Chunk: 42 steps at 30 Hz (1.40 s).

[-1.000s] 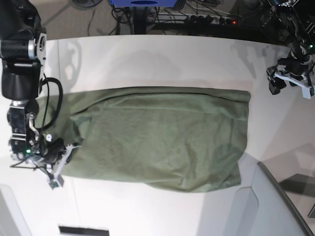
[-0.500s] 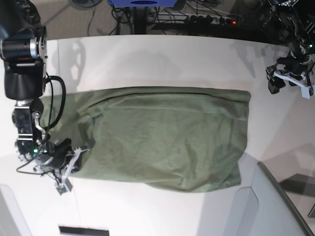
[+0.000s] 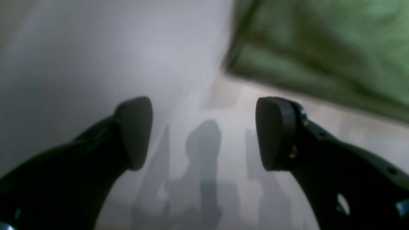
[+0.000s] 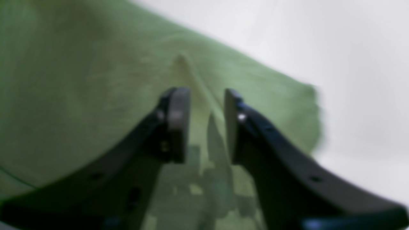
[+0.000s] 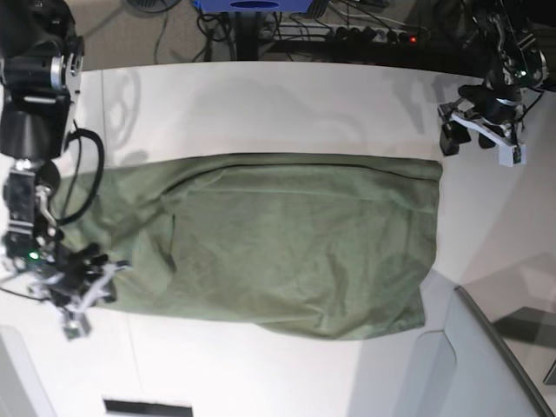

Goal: Layout the t-shirt on the table in an organized manner, then fold the t-shirt properly

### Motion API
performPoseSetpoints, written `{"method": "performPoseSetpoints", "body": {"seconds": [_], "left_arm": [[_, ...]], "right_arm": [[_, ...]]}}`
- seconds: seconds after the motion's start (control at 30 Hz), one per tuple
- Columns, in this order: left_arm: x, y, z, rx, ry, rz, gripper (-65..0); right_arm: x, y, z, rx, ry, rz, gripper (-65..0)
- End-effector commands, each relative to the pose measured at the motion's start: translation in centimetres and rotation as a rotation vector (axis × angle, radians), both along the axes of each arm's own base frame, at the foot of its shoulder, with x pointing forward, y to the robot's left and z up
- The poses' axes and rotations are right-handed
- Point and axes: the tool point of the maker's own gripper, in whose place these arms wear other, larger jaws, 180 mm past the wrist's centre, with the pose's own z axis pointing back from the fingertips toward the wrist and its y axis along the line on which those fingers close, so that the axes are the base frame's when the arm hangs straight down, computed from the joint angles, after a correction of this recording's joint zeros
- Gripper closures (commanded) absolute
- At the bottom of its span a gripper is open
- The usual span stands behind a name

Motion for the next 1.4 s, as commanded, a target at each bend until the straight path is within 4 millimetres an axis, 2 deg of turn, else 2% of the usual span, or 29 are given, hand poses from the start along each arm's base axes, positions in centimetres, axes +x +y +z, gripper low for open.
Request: {"method": "performPoseSetpoints", "body": {"seconds": [0.0,0.03,0.1,0.2,0.27,0.33,0.47,0.53,0.63,0.73,0.9,1.03,1.13,1.27,1.3,1.37], "left_arm": [[0.0,-0.2,0.2,0.0,-0.022,-0.01,-48.5],[0.0,-0.9,0.1,-0.009,-0.033,-0.017,-48.5],[-0.4,-1.4,-0.2,-0.026,-0.043,-0.003,-48.5],[-0.5,-2.4,-1.0,-0.06,-0.042,0.016,-48.5],[-0.7,-2.7,-1.9,-0.085,-0.027,0.032,-48.4],[-0.1,-2.9,-2.6,-0.115,-0.03,0.058,-48.4],[0.5,-1.8,-3.6,-0.163,-0.043,0.158,-47.4],[1.1,-1.7,-3.9,-0.181,-0.047,0.177,-41.6],[2.3,-2.0,-4.1,-0.2,-0.059,0.181,-30.4],[3.3,-2.3,-4.5,-0.225,-0.062,0.191,-23.9],[4.2,-2.3,-4.6,-0.243,-0.072,0.202,-23.5],[3.8,-2.1,-4.4,-0.234,-0.071,0.201,-23.7],[2.6,-2.1,-4.3,-0.246,-0.071,0.213,-26.5],[1.7,-0.9,-3.3,-0.346,-0.138,0.281,-48.4],[1.7,-0.6,-3.3,-0.364,-0.147,0.294,-52.0],[1.7,-0.3,-3.6,-0.389,-0.148,0.315,-53.2]], "right_arm": [[1.1,-1.0,2.8,0.002,-0.083,-0.019,-27.9],[0.6,-1.7,3.2,-0.001,-0.089,-0.041,-30.9],[-0.7,-3.5,3.7,0.041,-0.116,-0.117,-32.9],[-4.3,-6.8,3.9,0.194,-0.176,-0.289,-32.0],[-6.9,-7.8,2.9,0.243,-0.174,-0.347,-32.0],[-9.2,-8.1,1.6,0.263,-0.146,-0.367,-31.8],[-13.0,-8.2,-1.3,0.252,-0.059,-0.38,-31.8],[-14.3,-8.2,-2.4,0.247,-0.03,-0.385,-31.8],[-15.6,-8.4,-2.8,0.242,-0.045,-0.393,-30.6],[-16.5,-8.5,-3.3,0.238,-0.043,-0.398,-27.2],[-17.6,-8.5,-4.0,0.233,-0.017,-0.401,-25.8],[-17.8,-8.5,-4.1,0.231,-0.012,-0.401,-26.0],[-18.1,-8.5,-4.7,0.237,0.006,-0.408,-26.0],[-18.5,-8.3,-5.8,0.251,0.034,-0.415,-26.0],[-18.5,-8.2,-5.9,0.253,0.038,-0.416,-26.0],[-18.6,-8.2,-6.2,0.257,0.045,-0.418,-26.0]]}}
